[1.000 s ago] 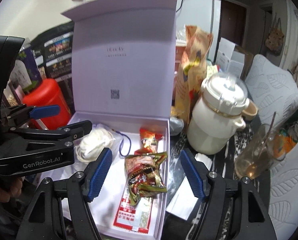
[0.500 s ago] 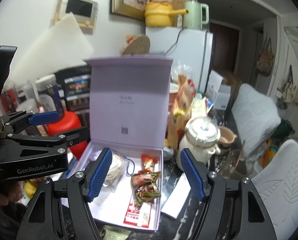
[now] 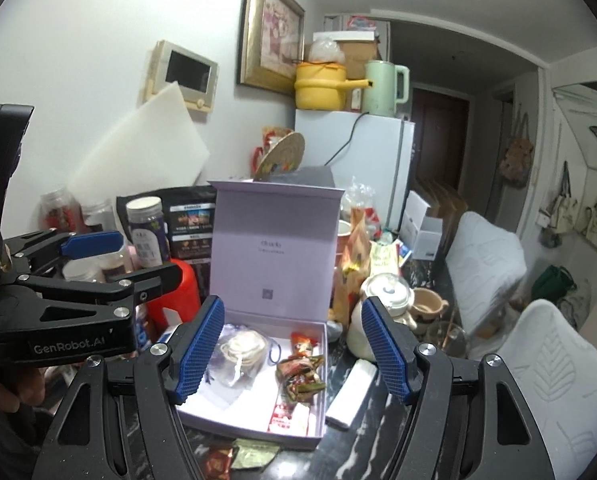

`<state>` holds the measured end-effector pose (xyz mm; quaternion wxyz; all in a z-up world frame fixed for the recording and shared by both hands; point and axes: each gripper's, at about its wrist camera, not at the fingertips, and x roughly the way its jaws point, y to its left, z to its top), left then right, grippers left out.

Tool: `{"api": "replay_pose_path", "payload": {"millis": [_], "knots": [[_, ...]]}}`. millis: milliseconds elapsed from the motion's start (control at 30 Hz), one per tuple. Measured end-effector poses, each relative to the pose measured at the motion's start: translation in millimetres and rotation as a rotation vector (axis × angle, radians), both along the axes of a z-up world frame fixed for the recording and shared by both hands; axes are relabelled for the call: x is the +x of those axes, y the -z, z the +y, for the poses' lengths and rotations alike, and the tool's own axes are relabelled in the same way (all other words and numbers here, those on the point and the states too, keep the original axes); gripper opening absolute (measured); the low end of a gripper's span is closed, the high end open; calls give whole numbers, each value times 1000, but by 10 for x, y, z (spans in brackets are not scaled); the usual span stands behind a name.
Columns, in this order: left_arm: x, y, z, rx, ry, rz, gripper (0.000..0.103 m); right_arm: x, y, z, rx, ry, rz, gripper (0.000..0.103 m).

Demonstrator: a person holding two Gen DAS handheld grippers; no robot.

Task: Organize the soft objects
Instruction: 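Withdraw both tools from the box toward the remaining loose snacks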

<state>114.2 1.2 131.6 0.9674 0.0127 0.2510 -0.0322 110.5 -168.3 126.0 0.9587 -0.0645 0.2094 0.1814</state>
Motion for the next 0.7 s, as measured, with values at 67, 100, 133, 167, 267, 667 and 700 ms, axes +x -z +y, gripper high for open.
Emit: {"api": "replay_pose_path", "payload": {"millis": [67, 100, 133, 167, 267, 667, 700], "knots": [[-107, -16, 8, -1, 0, -15, 91, -124, -23, -17, 8, 0, -10, 75], [-151, -25, 14, -1, 2, -20, 93, -159, -21, -25, 10, -1, -13, 76], [-219, -29, 23, -1, 3, -26, 97, -216, -26, -30, 12, 0, -17, 76], [-260, -27, 27, -1, 3, -31, 98, -278, -27, -35, 13, 4, -20, 76], [-412, -8, 53, -1, 4, -46, 99, -425, -16, -48, 17, 10, -25, 77], [-811, 328, 86, 16, 38, 7, 99, -895, 261, -52, 44, 22, 18, 80], [-836, 372, 98, 9, 39, 12, 99, -920, 297, -47, 44, 24, 25, 80]]}}
